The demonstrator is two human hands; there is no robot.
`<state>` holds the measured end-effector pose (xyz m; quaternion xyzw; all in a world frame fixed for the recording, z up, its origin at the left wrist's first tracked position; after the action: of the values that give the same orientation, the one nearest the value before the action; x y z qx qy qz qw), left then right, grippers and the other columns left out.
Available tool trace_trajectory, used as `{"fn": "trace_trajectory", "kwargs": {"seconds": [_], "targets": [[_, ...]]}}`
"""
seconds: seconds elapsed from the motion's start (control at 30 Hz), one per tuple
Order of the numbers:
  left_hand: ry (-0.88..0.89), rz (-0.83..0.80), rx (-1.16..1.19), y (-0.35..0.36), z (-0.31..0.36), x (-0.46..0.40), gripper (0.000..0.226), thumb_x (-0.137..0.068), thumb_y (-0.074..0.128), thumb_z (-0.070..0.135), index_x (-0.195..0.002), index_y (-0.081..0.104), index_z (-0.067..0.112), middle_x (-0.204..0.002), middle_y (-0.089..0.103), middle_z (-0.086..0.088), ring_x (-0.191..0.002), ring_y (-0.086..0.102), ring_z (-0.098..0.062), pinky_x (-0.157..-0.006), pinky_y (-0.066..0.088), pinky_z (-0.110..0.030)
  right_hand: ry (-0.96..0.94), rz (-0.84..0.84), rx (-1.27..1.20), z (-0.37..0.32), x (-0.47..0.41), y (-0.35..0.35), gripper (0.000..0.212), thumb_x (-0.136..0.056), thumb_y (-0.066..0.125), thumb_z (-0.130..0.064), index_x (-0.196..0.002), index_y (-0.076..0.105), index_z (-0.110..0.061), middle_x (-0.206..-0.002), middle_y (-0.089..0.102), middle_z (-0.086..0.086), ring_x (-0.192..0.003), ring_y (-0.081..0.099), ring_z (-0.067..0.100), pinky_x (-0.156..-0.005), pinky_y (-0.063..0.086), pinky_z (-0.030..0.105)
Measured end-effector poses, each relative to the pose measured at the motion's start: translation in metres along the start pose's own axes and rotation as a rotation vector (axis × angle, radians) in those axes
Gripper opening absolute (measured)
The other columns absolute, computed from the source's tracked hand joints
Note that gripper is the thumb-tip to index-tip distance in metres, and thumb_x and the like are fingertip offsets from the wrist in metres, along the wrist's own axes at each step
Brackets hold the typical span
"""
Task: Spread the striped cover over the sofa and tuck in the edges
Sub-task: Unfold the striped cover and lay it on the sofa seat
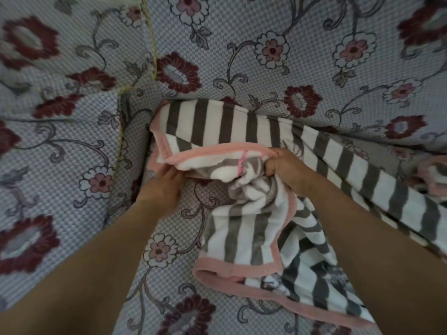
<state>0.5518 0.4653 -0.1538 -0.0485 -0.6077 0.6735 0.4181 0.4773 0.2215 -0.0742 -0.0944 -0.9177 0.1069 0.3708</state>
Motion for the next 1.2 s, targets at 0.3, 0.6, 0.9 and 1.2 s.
{"fn": "trace_trajectory", "kwargs": {"seconds": [0.3,0.6,0.9,1.2], "targets": [[-0.399,0.001,0.162,-0.006,-0.038,0.043,0.054,-0.087,0.045,0.004,-0.139,0.033,0.01,-0.139,0.04,-0.014,-0.119,0.048,-0.036,-0.091,0.047,-0.046,0.064,-0.176,0.24,0.018,0.024,0.043,0.032,-0.068,0.048,0.012,-0.064,0.062,-0.017,-0.051,0.055,-0.006,-0.053,0.049,0.015,-0.049,0.039,0.018],[0.083,-0.024,-0.201,-0.017,0.0,0.022,0.026,-0.093,0.041,0.029,-0.109,0.06,0.02,-0.122,0.059,-0.002,-0.114,0.052,-0.024,-0.104,0.031,-0.039,0.079,-0.34,0.386,0.039,0.042,0.077,0.051,-0.078,0.047,0.007,-0.116,0.064,-0.024,-0.099,0.069,0.009,-0.088,0.065,0.024,-0.079,0.055,0.028],[-0.065,-0.359,-0.565,-0.005,-0.048,0.045,0.046,-0.089,0.044,0.031,-0.135,0.045,0.029,-0.144,0.043,0.001,-0.142,0.023,-0.021,-0.119,-0.002,-0.047,-0.047,-0.508,0.717,0.048,0.052,0.106,0.05,-0.09,0.042,-0.008,-0.132,0.055,-0.031,-0.145,0.047,-0.005,-0.132,0.042,0.015,-0.11,0.034,0.031],[0.327,-0.045,-0.036,0.0,0.096,0.084,0.066,-0.079,0.057,0.012,-0.14,0.034,0.023,-0.14,0.04,0.0,-0.129,0.037,-0.024,-0.114,0.021,-0.036,-0.194,-0.015,0.767,0.055,0.085,0.051,0.027,-0.082,0.054,-0.003,-0.106,0.059,-0.015,-0.106,0.049,0.003,-0.098,0.054,0.027,-0.083,0.045,0.034]]}}
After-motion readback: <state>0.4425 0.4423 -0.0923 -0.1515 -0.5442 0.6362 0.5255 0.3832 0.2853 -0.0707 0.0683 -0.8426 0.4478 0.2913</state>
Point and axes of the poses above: each hand's wrist, its own x-axis away from the middle knuckle, its own y-axis out of the palm, z = x × y, the point moved 7 cm from there along -x, towards the middle knuckle
